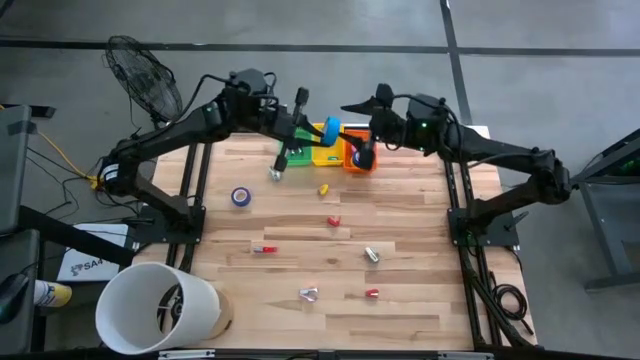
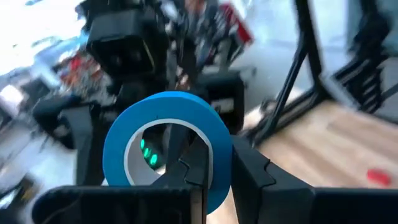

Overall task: Pick and place Stapler, Stapler remover, tape
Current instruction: Put the light blue tape into the orange bin

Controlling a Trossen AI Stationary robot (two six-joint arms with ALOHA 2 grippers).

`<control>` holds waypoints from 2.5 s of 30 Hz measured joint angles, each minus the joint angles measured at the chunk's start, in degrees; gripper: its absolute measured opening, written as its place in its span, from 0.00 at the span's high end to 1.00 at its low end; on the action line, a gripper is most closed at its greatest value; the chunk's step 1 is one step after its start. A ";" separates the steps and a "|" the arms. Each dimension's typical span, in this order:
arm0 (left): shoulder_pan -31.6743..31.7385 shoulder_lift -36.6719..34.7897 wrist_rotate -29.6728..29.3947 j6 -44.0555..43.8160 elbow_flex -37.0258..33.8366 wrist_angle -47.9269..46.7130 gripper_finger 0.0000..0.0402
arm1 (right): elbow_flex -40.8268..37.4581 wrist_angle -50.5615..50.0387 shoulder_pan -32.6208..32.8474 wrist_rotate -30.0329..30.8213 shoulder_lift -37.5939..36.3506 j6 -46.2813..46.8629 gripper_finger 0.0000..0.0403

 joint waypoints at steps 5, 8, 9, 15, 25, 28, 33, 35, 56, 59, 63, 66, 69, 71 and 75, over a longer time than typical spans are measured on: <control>0.04 -0.22 4.36 -2.17 0.07 2.12 0.92 | -0.02 4.03 1.63 0.01 0.02 -1.39 0.33; 0.06 -0.17 6.42 -3.70 0.04 2.79 0.92 | -0.04 4.37 2.38 0.00 0.04 -1.75 0.33; 0.04 -0.20 6.93 -4.18 0.04 3.11 0.92 | -0.04 4.58 2.66 -0.19 0.04 -1.72 0.33; 0.00 -0.20 7.26 -5.47 0.04 3.53 0.92 | -0.04 4.59 4.47 0.24 -0.24 -1.72 0.33; 0.02 0.14 3.95 -6.07 -0.20 2.41 0.92 | 0.07 0.20 6.03 3.04 -4.52 -1.59 0.33; -0.01 0.03 3.98 -6.04 -0.13 2.02 0.92 | 0.07 0.18 6.10 3.83 -5.49 -1.88 0.33; -0.02 0.07 3.98 -6.06 -0.11 1.97 0.92 | 0.07 -0.04 6.13 3.23 -5.14 -1.93 0.33; 0.00 0.07 3.92 -6.09 -0.11 1.97 0.92 | 0.07 0.30 6.12 2.46 -4.40 -1.87 0.33; -1.11 0.04 6.74 -6.57 -0.09 1.86 0.91 | 0.07 8.40 5.92 4.00 -0.33 -6.58 0.43; -1.23 0.02 6.63 -6.49 -0.08 2.08 0.91 | 0.07 8.41 5.96 3.53 -0.33 -6.60 0.48; -1.20 0.02 6.54 -6.53 -0.04 2.02 0.91 | 0.07 8.44 5.92 3.57 -0.33 -6.60 0.55; -1.20 0.02 6.56 -6.52 -0.02 2.06 0.91 | 0.07 8.44 5.96 3.46 -0.33 -6.60 0.61; -1.20 0.02 6.54 -6.52 -0.02 2.06 0.91 | 0.04 8.42 5.96 3.31 -0.31 -6.60 0.67; -1.20 0.02 6.52 -6.52 -0.02 2.06 0.91 | 0.04 8.40 5.96 2.89 -0.29 -6.60 0.72; -1.20 0.00 6.59 -6.52 0.00 2.08 0.91 | 0.04 8.38 5.94 0.74 -0.29 -6.56 0.84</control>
